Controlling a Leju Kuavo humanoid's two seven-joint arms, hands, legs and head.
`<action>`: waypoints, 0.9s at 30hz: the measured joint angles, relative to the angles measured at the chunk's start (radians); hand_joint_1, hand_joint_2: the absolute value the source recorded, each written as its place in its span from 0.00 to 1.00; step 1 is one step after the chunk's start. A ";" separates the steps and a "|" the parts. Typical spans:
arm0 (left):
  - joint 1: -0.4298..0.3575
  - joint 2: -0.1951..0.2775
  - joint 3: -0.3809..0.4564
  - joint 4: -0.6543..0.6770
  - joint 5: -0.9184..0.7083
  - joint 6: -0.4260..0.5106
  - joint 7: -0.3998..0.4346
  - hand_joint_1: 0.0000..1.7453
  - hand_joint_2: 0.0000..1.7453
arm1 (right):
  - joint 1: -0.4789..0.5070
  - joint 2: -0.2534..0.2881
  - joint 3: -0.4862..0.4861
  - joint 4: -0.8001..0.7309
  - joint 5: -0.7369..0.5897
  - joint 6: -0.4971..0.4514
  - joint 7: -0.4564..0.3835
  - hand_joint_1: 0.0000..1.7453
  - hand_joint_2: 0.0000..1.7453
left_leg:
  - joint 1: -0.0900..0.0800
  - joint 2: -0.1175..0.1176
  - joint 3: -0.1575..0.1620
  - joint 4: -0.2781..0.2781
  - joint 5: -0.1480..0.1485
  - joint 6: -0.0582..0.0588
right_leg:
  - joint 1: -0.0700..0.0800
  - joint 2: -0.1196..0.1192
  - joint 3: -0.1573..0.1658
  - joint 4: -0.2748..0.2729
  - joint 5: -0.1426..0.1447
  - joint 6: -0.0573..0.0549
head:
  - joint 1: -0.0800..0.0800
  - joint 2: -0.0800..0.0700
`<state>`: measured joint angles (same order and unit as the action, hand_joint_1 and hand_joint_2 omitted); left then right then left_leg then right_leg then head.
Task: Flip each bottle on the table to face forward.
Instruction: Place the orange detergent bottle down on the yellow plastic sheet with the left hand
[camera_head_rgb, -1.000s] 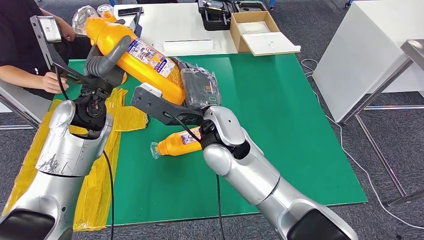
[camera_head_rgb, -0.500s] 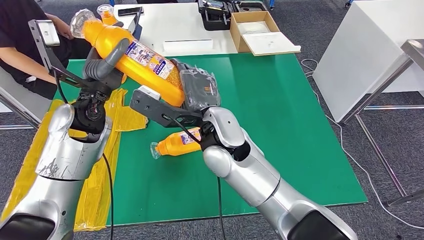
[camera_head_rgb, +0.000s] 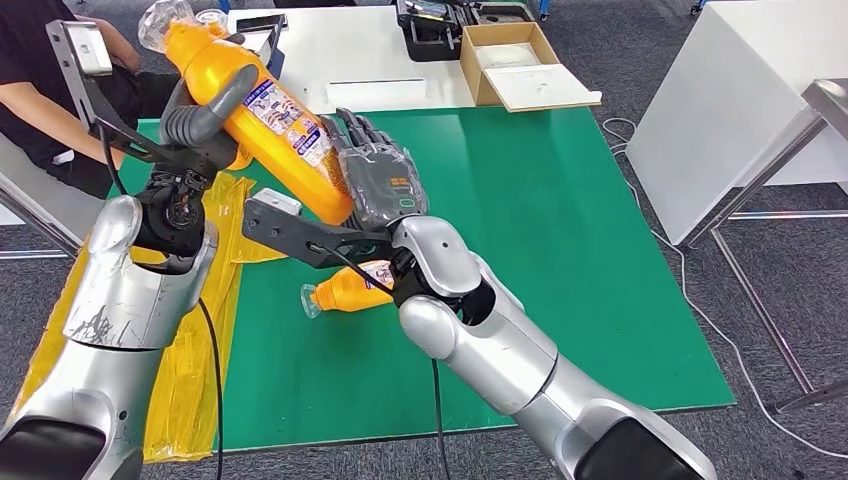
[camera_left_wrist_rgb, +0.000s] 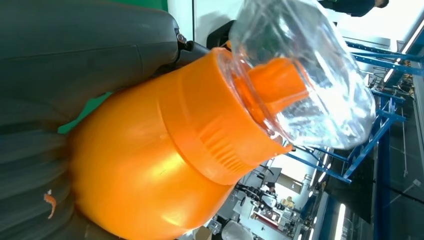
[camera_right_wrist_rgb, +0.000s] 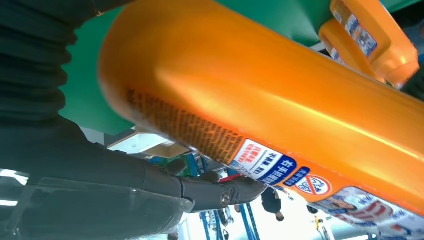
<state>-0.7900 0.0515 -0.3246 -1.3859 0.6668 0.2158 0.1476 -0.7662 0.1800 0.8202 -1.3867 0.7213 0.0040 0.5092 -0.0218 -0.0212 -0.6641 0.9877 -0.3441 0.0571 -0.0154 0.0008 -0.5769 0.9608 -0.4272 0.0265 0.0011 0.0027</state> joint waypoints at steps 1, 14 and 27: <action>-0.003 0.001 0.000 0.005 -0.009 0.002 -0.004 1.00 1.00 | 0.001 0.000 0.000 0.000 0.004 0.010 0.001 0.00 0.00 | 0.000 0.000 0.000 0.000 0.000 0.000 | 0.000 0.000 0.000 0.000 0.000 0.000 | 0.000 0.000; -0.036 0.016 0.001 0.047 -0.206 0.034 -0.039 1.00 1.00 | 0.030 -0.022 -0.018 -0.007 0.066 0.091 -0.002 0.00 0.00 | 0.000 0.000 0.000 0.000 0.000 0.000 | 0.000 0.000 0.000 0.000 0.000 0.000 | 0.000 0.000; -0.032 0.056 0.098 0.123 -0.557 0.032 -0.089 1.00 1.00 | 0.149 -0.142 -0.037 -0.058 0.159 0.109 -0.139 0.00 0.00 | 0.000 0.000 0.000 0.000 0.000 0.000 | 0.000 0.000 0.000 0.000 0.000 0.000 | 0.000 0.000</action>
<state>-0.8220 0.1075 -0.2263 -1.2627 0.1097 0.2482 0.0584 -0.6172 0.0381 0.7837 -1.4445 0.8808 0.1128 0.3705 -0.0219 -0.0213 -0.6642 0.9877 -0.3442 0.0571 -0.0154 0.0008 -0.5770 0.9608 -0.4273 0.0265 0.0010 0.0027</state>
